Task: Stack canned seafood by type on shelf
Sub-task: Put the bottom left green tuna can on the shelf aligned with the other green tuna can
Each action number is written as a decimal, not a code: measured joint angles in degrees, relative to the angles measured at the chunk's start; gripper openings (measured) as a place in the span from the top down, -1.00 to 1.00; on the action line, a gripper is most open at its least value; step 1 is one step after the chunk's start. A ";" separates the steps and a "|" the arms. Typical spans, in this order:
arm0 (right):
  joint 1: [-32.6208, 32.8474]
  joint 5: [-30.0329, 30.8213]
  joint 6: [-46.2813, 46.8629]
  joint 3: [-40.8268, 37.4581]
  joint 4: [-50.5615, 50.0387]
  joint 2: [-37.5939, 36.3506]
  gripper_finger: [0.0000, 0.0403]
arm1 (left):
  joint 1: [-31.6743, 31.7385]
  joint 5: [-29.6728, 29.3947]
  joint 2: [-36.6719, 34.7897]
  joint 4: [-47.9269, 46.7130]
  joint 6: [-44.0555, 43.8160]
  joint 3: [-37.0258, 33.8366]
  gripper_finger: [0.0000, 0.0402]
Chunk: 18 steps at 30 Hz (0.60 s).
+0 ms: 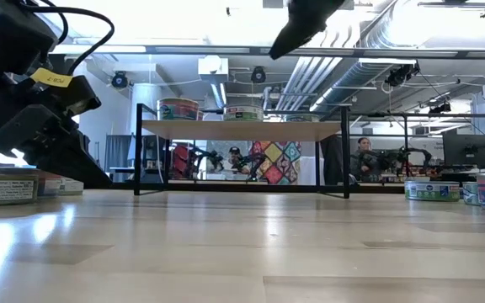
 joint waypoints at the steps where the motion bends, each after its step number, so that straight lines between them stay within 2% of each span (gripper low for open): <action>1: 0.17 -2.20 1.36 0.00 -1.54 -0.31 -0.16 | 0.00 0.00 0.00 0.00 0.00 0.00 1.00; 5: 1.42 -8.79 5.26 -0.03 -6.14 -0.47 -0.16 | -0.06 0.00 0.00 0.00 0.07 0.00 1.00; 8: 3.11 -12.73 7.21 -2.58 -5.80 -0.78 -0.16 | -0.07 0.00 0.00 0.00 0.10 0.00 1.00; 12: 5.26 -16.62 11.89 -8.98 -6.09 -1.43 -0.16 | -0.07 0.00 0.00 0.04 0.20 0.00 1.00; 18: 7.73 -19.77 24.80 -20.19 -6.82 -4.72 -0.07 | -0.07 -0.02 0.00 0.48 0.50 0.00 1.00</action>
